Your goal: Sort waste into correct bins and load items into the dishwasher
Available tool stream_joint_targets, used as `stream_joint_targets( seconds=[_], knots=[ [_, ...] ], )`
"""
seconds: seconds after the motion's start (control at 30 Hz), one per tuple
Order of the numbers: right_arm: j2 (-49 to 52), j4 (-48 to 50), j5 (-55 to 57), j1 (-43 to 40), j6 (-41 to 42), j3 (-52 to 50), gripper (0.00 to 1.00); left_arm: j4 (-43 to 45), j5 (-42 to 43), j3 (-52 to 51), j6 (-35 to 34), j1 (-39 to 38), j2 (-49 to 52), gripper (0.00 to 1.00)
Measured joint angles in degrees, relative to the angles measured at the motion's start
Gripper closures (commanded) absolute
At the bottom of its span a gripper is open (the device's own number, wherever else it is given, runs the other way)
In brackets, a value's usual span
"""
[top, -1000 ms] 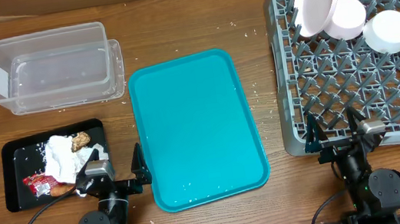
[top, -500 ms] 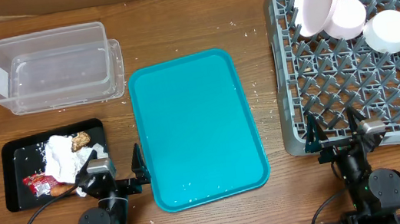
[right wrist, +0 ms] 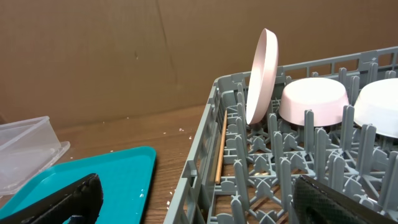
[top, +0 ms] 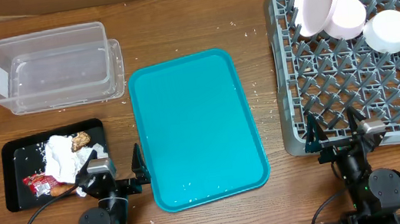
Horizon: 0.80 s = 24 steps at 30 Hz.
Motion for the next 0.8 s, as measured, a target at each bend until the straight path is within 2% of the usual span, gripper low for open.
stream_joint_targets(
  seconds=[0.53, 0.8],
  knots=[
    [0.0, 0.0, 0.02, 0.0, 0.02, 0.0, 0.0, -0.07, -0.15, 0.0, 0.02, 0.0, -0.46, 0.0],
    [0.0, 0.02, 0.04, 0.0, 0.0, 0.0, 0.0, -0.09, -0.44, 0.0, 3.04, 0.0, -2.34, 0.0]
  ],
)
